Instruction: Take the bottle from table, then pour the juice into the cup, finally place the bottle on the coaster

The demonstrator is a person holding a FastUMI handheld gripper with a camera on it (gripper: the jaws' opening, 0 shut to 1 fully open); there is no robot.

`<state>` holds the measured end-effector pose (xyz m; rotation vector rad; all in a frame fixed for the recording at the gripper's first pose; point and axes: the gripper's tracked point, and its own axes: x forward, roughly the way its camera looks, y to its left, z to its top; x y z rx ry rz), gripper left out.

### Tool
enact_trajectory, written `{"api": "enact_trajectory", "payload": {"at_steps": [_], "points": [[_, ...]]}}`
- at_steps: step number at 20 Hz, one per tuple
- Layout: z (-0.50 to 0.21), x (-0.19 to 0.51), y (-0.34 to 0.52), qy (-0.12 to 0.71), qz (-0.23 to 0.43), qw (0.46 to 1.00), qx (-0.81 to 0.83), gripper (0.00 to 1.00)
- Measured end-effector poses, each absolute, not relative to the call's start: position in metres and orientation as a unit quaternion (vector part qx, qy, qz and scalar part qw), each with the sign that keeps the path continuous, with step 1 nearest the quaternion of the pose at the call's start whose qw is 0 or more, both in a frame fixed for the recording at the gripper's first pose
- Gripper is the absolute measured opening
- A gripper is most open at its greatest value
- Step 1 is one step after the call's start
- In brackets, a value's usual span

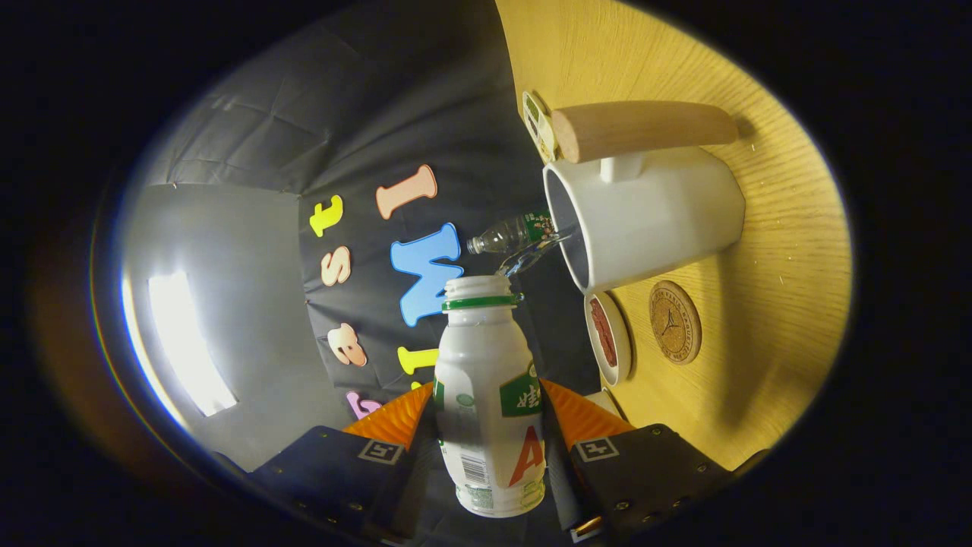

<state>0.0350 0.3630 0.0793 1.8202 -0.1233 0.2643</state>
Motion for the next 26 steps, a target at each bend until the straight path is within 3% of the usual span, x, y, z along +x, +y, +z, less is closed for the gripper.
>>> {"api": "enact_trajectory", "payload": {"at_steps": [26], "points": [[0.085,0.037,0.351,-0.072,0.108,0.578,0.805,0.67]]}}
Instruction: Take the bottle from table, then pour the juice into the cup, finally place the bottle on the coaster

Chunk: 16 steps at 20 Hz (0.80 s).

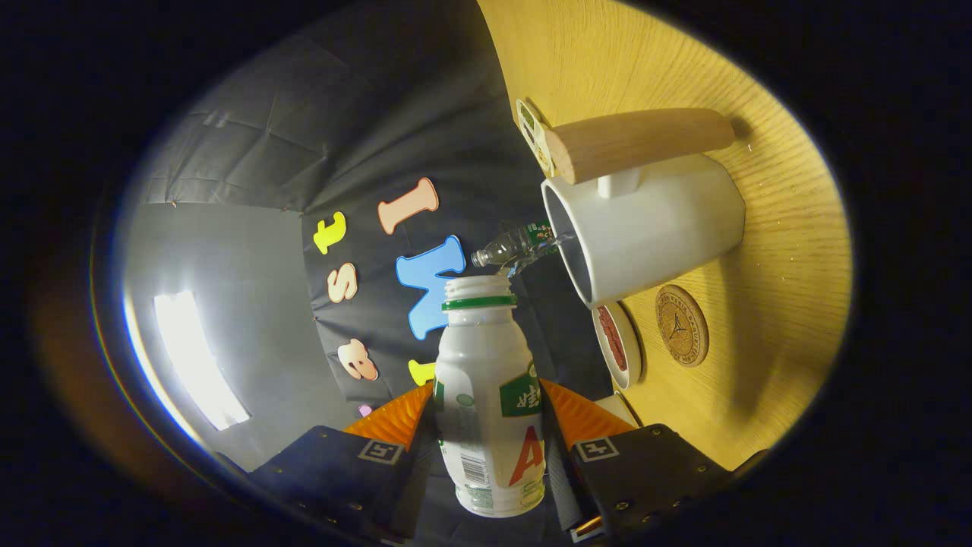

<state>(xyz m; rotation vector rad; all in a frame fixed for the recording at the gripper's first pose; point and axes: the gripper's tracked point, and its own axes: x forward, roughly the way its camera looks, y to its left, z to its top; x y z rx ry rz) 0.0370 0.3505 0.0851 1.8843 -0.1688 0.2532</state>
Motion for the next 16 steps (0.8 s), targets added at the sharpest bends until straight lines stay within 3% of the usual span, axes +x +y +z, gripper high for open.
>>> {"api": "enact_trajectory", "payload": {"at_steps": [16], "points": [[0.09,0.044,0.337,-0.082,0.101,0.558,0.82,0.67]]}}
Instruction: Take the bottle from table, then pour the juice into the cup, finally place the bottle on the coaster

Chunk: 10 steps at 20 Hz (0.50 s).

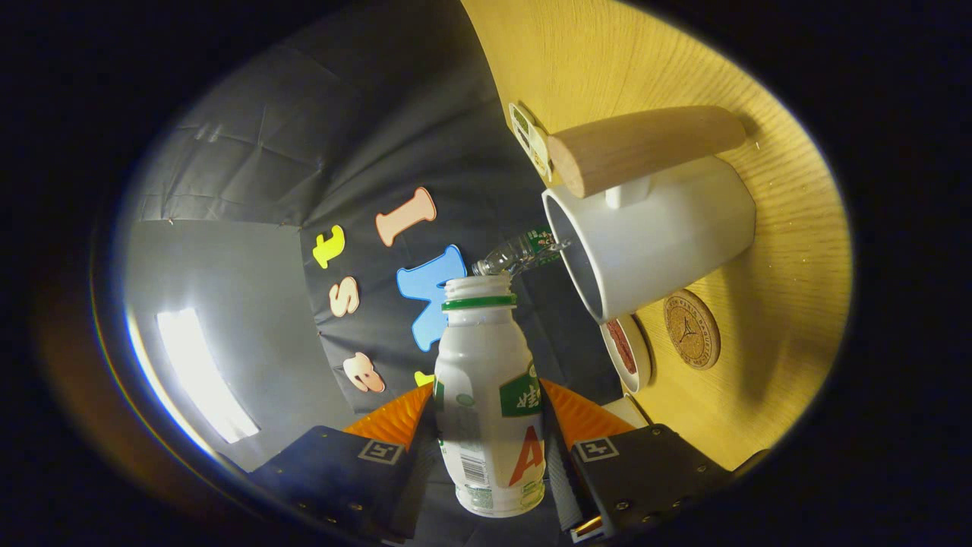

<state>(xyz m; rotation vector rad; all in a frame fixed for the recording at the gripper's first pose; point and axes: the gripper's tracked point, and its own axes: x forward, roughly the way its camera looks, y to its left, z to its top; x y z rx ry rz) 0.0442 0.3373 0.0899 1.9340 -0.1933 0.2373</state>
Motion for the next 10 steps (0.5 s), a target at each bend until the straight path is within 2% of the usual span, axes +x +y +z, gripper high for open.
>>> {"api": "enact_trajectory", "payload": {"at_steps": [10], "points": [[0.0925,0.0402,0.336,-0.088,0.094,0.536,0.834,0.67]]}}
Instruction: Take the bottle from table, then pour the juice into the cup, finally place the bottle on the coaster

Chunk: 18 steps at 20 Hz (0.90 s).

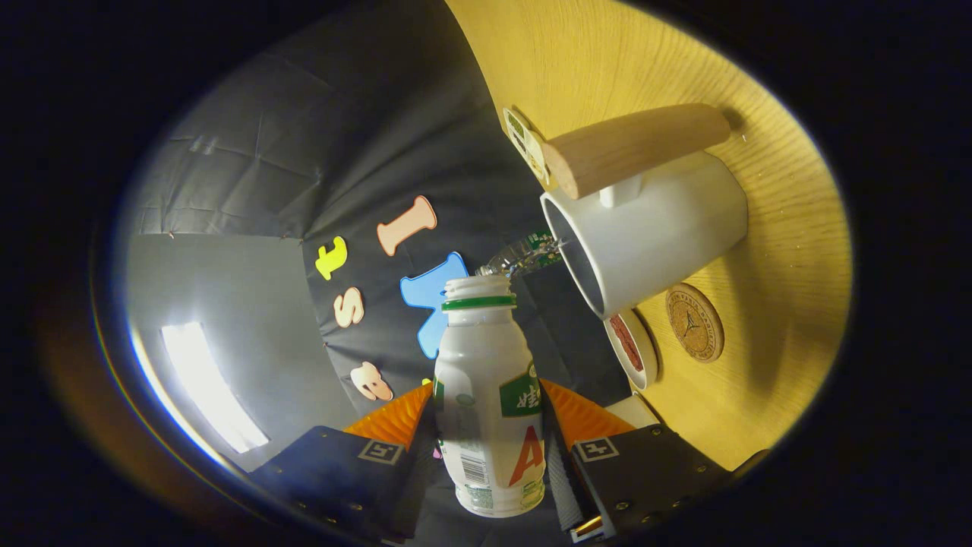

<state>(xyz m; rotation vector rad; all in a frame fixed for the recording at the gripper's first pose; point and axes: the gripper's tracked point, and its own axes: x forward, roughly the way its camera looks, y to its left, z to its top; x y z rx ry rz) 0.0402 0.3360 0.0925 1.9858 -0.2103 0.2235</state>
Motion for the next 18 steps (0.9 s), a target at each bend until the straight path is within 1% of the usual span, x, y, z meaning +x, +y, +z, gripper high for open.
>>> {"api": "enact_trajectory", "payload": {"at_steps": [18], "points": [[0.0912,0.0413,0.3319,-0.093,0.09,0.517,0.846,0.67]]}}
